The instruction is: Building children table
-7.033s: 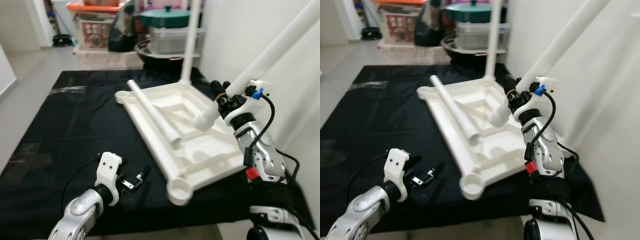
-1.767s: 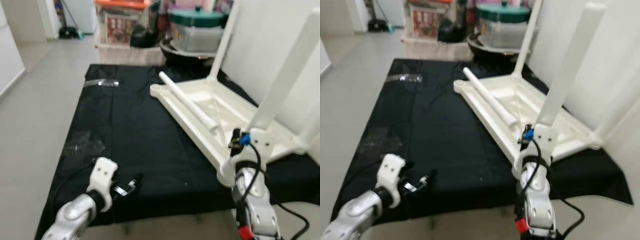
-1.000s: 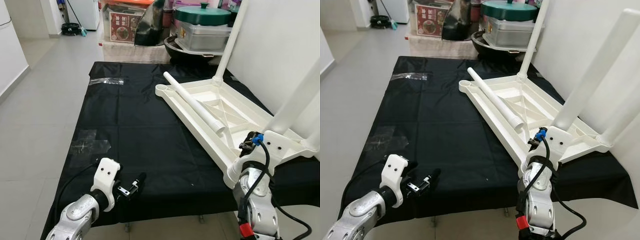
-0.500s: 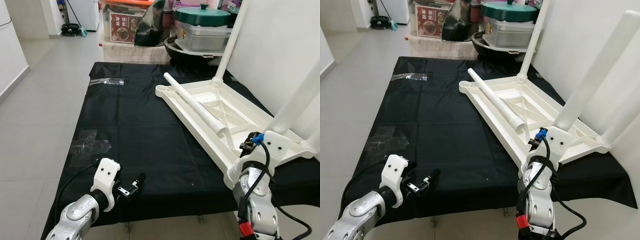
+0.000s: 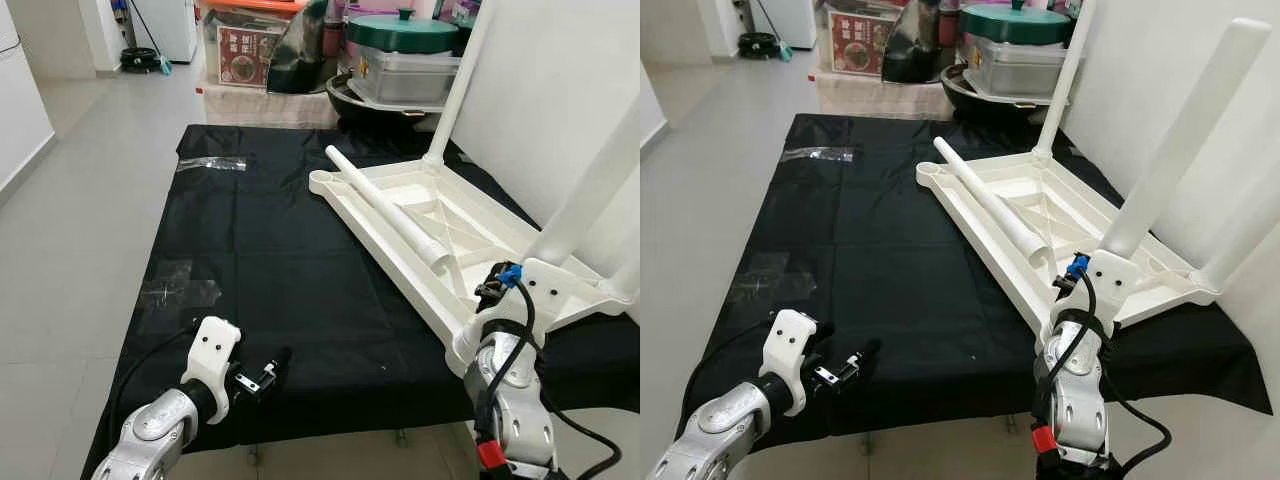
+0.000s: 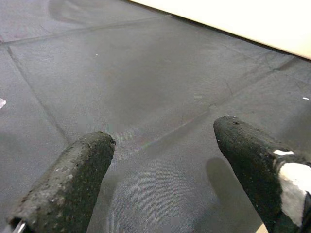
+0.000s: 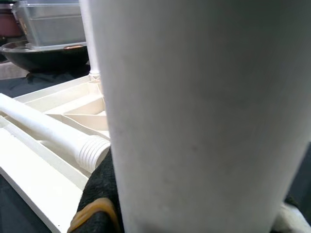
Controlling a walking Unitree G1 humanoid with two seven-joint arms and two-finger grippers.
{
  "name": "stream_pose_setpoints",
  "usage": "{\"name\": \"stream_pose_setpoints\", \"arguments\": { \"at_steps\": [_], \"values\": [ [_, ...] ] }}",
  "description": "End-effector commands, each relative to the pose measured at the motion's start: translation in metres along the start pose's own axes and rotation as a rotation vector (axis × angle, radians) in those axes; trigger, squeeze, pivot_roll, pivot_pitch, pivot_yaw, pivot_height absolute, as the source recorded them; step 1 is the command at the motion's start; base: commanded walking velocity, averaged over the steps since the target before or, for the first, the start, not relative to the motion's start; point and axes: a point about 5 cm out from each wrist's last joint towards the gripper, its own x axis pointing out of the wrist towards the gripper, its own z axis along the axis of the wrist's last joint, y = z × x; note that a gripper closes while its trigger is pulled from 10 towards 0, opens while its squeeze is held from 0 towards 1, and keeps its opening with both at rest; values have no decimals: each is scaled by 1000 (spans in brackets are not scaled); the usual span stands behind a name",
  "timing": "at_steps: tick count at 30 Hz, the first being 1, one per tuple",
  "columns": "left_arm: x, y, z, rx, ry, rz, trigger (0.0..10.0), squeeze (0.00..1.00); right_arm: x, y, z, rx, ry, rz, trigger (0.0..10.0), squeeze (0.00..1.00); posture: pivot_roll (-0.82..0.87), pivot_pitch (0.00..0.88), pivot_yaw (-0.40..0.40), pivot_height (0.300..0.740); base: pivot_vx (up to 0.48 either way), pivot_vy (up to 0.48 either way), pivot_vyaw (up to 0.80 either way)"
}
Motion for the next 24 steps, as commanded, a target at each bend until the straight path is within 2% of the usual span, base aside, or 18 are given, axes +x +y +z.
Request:
{"name": "stream_pose_setpoints", "arguments": {
  "at_steps": [1, 18, 24],
  "values": [
    [-1, 2, -3, 11, 12, 0, 10000, 0, -1, 0, -17, -13, 93, 15, 10000, 0, 37, 0, -92, 740, 0, 0, 0],
    [-1, 1, -4, 16, 18, -7, 10000, 0, 5, 4, 0, 4, 45, 39, 10000, 0, 36, 0, -89, 740, 0, 0, 0],
    [-1, 2, -2, 0, -6, -2, 10000, 0, 5, 3, -2, -2, 47, 43, 10000, 0, 36, 0, -91, 740, 0, 0, 0]
  ]
}}
